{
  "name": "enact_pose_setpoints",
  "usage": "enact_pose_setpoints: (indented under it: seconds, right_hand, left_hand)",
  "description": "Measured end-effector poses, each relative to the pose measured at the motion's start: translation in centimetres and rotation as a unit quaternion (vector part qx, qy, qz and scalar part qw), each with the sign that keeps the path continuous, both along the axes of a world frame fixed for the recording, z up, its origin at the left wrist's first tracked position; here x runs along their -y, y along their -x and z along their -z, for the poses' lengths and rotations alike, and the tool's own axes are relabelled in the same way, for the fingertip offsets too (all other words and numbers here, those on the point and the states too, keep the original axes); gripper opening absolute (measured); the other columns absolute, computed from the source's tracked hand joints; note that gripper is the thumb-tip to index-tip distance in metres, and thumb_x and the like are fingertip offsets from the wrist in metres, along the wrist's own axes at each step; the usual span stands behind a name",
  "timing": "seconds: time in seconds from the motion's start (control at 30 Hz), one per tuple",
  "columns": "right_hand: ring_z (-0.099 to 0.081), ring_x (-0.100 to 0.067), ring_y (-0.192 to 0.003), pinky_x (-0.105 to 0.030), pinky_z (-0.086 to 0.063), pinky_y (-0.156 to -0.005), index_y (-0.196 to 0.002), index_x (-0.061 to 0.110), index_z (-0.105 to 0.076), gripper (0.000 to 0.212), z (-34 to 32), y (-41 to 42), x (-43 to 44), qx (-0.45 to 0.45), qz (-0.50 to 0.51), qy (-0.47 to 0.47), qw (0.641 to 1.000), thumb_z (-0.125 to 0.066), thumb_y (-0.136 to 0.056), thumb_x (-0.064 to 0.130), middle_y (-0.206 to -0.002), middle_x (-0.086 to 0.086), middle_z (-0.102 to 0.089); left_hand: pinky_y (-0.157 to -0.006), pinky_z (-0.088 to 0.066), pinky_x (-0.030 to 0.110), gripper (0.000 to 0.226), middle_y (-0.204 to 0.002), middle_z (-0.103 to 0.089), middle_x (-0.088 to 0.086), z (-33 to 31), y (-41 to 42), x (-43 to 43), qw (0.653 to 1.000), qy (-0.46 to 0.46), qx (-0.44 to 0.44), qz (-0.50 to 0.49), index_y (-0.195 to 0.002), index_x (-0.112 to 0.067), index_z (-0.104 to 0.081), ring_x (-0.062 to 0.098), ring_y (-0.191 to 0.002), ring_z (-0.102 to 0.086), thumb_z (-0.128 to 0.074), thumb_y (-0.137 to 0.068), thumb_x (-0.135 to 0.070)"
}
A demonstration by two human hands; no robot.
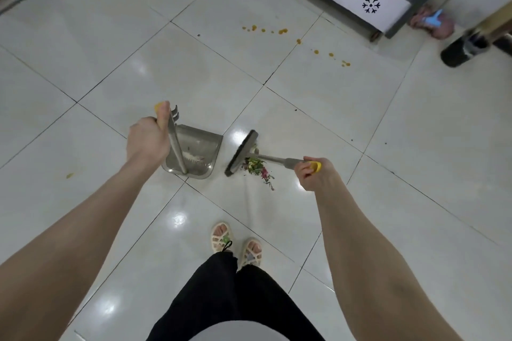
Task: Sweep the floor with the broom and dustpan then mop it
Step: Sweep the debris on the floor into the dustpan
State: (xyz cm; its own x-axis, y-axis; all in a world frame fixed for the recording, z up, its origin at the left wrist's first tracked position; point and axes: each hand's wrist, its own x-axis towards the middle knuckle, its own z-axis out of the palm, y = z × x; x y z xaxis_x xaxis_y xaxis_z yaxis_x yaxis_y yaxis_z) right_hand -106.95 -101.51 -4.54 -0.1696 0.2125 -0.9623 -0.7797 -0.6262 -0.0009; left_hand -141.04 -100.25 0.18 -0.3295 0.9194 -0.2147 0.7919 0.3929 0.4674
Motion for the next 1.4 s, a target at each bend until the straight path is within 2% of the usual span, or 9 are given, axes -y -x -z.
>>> enact_pose_setpoints:
  seconds: [0.13, 0.27, 0.5, 0.6, 0.7, 0.97, 1.23, 1.3, 1.4]
  right_hand:
    - [-0.037, -0.011, -0.021, -0.014, -0.022, -0.023, -0.078, 0.009, -0.043, 0.021, -1.9, -0.9, -0.6, 0.029, -0.007, -0.013, 0.999, -0.040, -0.098, 0.015, -0.037, -0.003, -0.035]
    - [-0.038, -0.009, -0.024, -0.012, -0.022, -0.025, -0.078, 0.009, -0.042, 0.019, -3.4, -2.9, -0.7, 0.041, -0.011, -0.024, 0.999, -0.043, -0.097, 0.012, -0.043, -0.002, -0.037]
    - [-0.036, -0.009, -0.023, -0.012, -0.021, -0.024, -0.075, 0.008, -0.044, 0.021, -3.9, -3.4, -0.9, 0.013, 0.004, -0.030, 0.999, -0.046, -0.095, 0.015, -0.056, 0.001, -0.039]
    - [-0.037, -0.010, -0.023, -0.012, -0.021, -0.024, -0.070, 0.007, -0.045, 0.027, -3.6, -3.4, -0.8, -0.014, 0.049, -0.033, 0.998, -0.045, -0.095, 0.015, -0.046, -0.002, -0.039]
    - [-0.038, -0.010, -0.023, -0.012, -0.021, -0.025, -0.061, 0.003, -0.048, 0.038, -2.2, -3.0, -1.1, -0.031, 0.068, -0.041, 0.996, -0.044, -0.096, 0.016, -0.044, -0.003, -0.040]
    - [-0.038, -0.011, -0.023, -0.015, -0.024, -0.023, -0.072, 0.009, -0.044, 0.025, 0.4, -0.2, -1.9, -0.041, 0.110, -0.040, 0.992, -0.042, -0.096, 0.016, -0.040, -0.002, -0.038]
    - [-0.036, -0.012, -0.021, -0.013, -0.020, -0.024, -0.071, 0.014, -0.036, 0.025, -2.2, -1.8, -2.7, 0.043, 0.122, -0.031, 0.991, -0.038, -0.096, 0.010, -0.036, -0.003, -0.036]
    - [-0.036, -0.012, -0.021, -0.014, -0.021, -0.023, -0.073, 0.015, -0.036, 0.024, -2.9, -2.8, -2.8, 0.048, 0.098, -0.035, 0.993, -0.038, -0.097, 0.011, -0.036, -0.003, -0.035]
    - [-0.036, -0.011, -0.021, -0.013, -0.022, -0.024, -0.077, 0.014, -0.039, 0.020, -3.9, -4.1, -2.1, 0.045, 0.059, -0.035, 0.997, -0.041, -0.097, 0.013, -0.037, -0.004, -0.034]
  left_hand:
    - [-0.068, -0.033, 0.036, 0.060, -0.083, -0.057, 0.020, 0.5, -0.4, -0.7, 1.000, 0.010, 0.004, 0.020, -0.090, -0.003, -0.053, 0.032, -0.073, -0.044, -0.015, -0.100, -0.048]
    - [-0.074, -0.034, 0.038, 0.081, -0.089, -0.061, 0.024, 0.2, -0.9, -1.3, 0.999, 0.013, 0.041, -0.019, -0.083, 0.004, -0.060, 0.036, -0.082, -0.049, -0.011, -0.097, -0.059]
    - [-0.073, -0.038, 0.038, 0.082, -0.090, -0.064, 0.023, 0.0, -1.9, -2.6, 0.998, -0.001, 0.054, -0.018, -0.084, 0.006, -0.059, 0.037, -0.084, -0.052, -0.013, -0.096, -0.061]
    - [-0.072, -0.038, 0.038, 0.072, -0.091, -0.064, 0.022, -0.4, -2.0, -3.2, 0.999, -0.014, 0.041, 0.007, -0.089, 0.002, -0.055, 0.036, -0.082, -0.050, -0.013, -0.098, -0.055]
    - [-0.074, -0.038, 0.039, 0.081, -0.091, -0.064, 0.022, -1.0, -2.3, -3.6, 0.998, -0.020, 0.053, -0.011, -0.083, 0.005, -0.059, 0.037, -0.085, -0.052, -0.014, -0.096, -0.060]
    - [-0.071, -0.038, 0.037, 0.083, -0.087, -0.064, 0.023, -1.2, -3.4, -4.5, 0.998, -0.026, 0.053, 0.002, -0.081, 0.009, -0.060, 0.036, -0.082, -0.053, -0.017, -0.097, -0.060]
    - [-0.080, -0.042, 0.042, 0.084, -0.092, -0.065, 0.023, -0.1, -3.5, -4.7, 0.999, -0.002, 0.041, 0.006, -0.083, 0.003, -0.061, 0.040, -0.090, -0.055, -0.013, -0.094, -0.065]
    - [-0.078, -0.042, 0.042, 0.081, -0.091, -0.064, 0.022, 0.1, -3.2, -4.6, 0.999, 0.001, 0.036, 0.002, -0.084, 0.002, -0.059, 0.039, -0.089, -0.055, -0.013, -0.094, -0.064]
    - [-0.065, -0.035, 0.036, 0.049, -0.089, -0.063, 0.022, 0.2, -2.7, -3.9, 0.999, -0.012, 0.007, 0.047, -0.095, -0.007, -0.049, 0.035, -0.075, -0.048, -0.017, -0.101, -0.043]
